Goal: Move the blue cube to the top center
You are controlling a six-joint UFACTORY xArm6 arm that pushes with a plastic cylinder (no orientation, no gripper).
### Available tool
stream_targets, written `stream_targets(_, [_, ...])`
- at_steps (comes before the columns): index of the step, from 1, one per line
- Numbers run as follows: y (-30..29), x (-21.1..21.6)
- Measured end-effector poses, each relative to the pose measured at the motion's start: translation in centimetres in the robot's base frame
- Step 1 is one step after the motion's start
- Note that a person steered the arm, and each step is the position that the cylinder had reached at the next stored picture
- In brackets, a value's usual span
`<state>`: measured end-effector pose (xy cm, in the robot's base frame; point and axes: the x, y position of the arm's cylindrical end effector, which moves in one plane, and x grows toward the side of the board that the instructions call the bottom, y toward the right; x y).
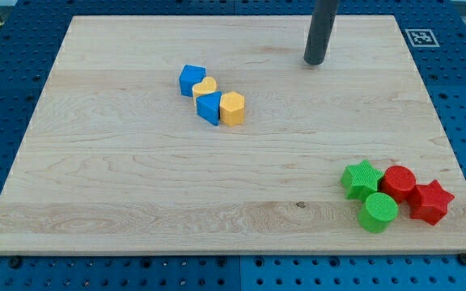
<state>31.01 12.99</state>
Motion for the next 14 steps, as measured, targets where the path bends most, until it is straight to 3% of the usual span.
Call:
stream_targets(1, [0.0, 0.3])
stream_targets(3, [-3.0, 12.1])
stream_targets(4, [-3.0, 12.2])
stream_targets(6, [-6.7, 16.8])
stream_targets(7, [-9.5, 16.5])
stream_targets(8, [-16.6, 16.3])
stream_targets(9, [-20.4, 13.2])
stream_targets(10, [-20.4, 7.9])
stream_targets(11, [-20.4, 7.3])
stream_targets(14, [-20.2, -0.6])
